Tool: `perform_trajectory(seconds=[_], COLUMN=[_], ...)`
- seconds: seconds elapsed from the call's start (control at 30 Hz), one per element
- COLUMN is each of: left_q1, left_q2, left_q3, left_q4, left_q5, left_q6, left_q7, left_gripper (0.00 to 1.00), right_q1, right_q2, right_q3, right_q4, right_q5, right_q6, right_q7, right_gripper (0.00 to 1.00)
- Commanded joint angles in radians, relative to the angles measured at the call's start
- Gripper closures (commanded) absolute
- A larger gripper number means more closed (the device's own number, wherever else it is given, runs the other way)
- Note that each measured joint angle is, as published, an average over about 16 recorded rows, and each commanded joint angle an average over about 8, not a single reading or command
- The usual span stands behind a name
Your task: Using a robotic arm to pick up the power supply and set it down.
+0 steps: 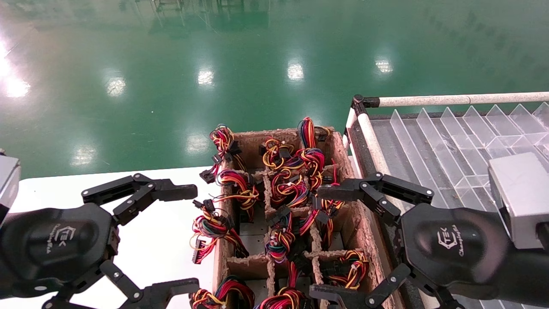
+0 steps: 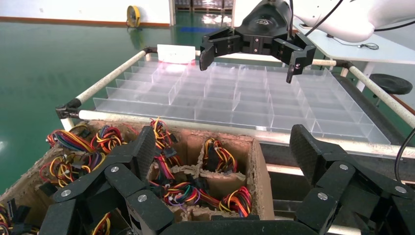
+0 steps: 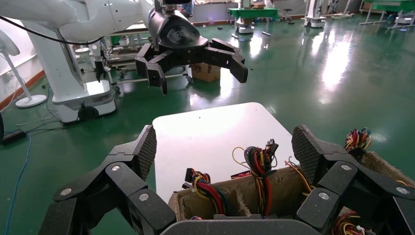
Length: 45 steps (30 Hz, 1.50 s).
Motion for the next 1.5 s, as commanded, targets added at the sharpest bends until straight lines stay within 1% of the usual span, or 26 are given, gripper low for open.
perform_trajectory(seconds=[0.03,0.67,0.7,0.93,0.97,1.5], left_q1=[0.000,0.000,0.000,0.000,0.000,0.000], left_q2=[0.000,0.000,0.000,0.000,0.000,0.000], left_q3=[0.000,0.000,0.000,0.000,0.000,0.000], left_q4=[0.000,0.000,0.000,0.000,0.000,0.000], left_q5=[0.000,0.000,0.000,0.000,0.000,0.000], left_q6=[0.000,0.000,0.000,0.000,0.000,0.000], left_q7=[0.000,0.000,0.000,0.000,0.000,0.000], left_gripper=[0.00,0.01,0.06,0.93,1.00,1.00], right_q1=[0.000,0.000,0.000,0.000,0.000,0.000], right_q2=[0.000,0.000,0.000,0.000,0.000,0.000], right_q3=[0.000,0.000,0.000,0.000,0.000,0.000], right_q4=[0.000,0.000,0.000,0.000,0.000,0.000], right_q5=[0.000,0.000,0.000,0.000,0.000,0.000], right_q6=[0.000,0.000,0.000,0.000,0.000,0.000], right_q7=[0.000,0.000,0.000,0.000,0.000,0.000], right_gripper=[0.00,0.00,0.00,0.00,0.00,0.00])
